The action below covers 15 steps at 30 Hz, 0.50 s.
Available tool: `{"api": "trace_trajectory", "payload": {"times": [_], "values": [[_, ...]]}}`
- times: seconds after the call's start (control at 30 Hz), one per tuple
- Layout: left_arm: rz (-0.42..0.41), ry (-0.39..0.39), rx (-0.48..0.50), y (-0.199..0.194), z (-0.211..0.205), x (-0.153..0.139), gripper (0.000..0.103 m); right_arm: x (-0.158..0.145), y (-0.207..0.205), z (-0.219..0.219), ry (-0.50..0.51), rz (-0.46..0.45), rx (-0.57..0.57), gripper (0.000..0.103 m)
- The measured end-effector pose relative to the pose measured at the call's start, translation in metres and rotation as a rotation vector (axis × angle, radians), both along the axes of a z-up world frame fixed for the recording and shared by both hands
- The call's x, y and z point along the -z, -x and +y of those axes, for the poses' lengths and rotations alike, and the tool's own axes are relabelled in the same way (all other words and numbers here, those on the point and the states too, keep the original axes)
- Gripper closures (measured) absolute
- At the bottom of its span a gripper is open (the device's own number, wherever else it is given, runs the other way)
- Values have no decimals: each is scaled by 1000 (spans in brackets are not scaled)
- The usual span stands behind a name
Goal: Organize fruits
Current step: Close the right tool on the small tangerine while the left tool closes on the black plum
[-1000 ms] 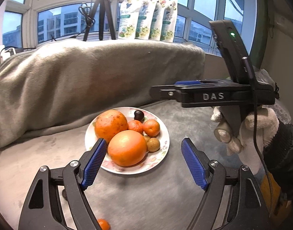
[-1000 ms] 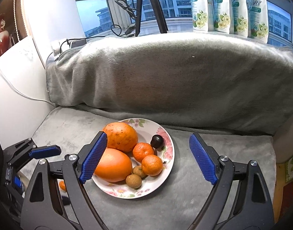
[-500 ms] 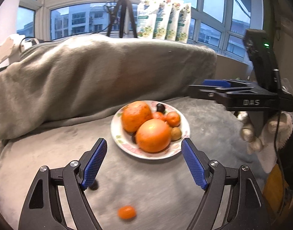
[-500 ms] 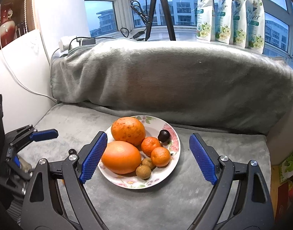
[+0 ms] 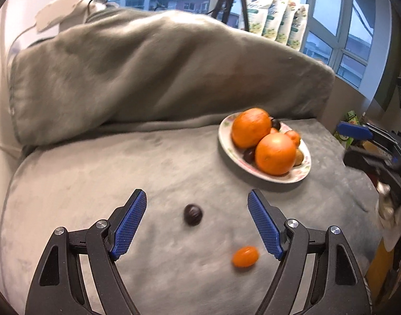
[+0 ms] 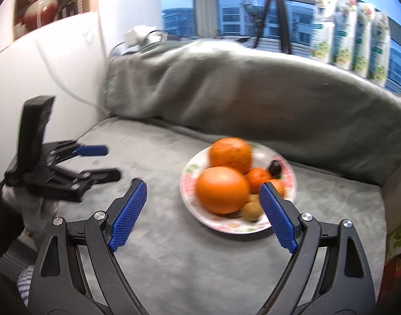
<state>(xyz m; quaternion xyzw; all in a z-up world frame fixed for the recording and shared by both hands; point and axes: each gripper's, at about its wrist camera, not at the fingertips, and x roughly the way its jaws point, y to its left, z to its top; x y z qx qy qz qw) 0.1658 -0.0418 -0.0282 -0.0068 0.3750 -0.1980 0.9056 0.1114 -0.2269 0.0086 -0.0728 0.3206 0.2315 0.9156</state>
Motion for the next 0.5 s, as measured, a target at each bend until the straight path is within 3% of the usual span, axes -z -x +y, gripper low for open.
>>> {"api": "trace_trajectory", "payload": {"times": [0.3, 0.5], "values": [[64, 22, 28, 2, 7, 27, 41, 34, 19, 49, 57, 57, -144, 14], [99, 41, 50, -4, 2, 36, 53, 55, 17, 67, 68, 126, -201, 36]]}}
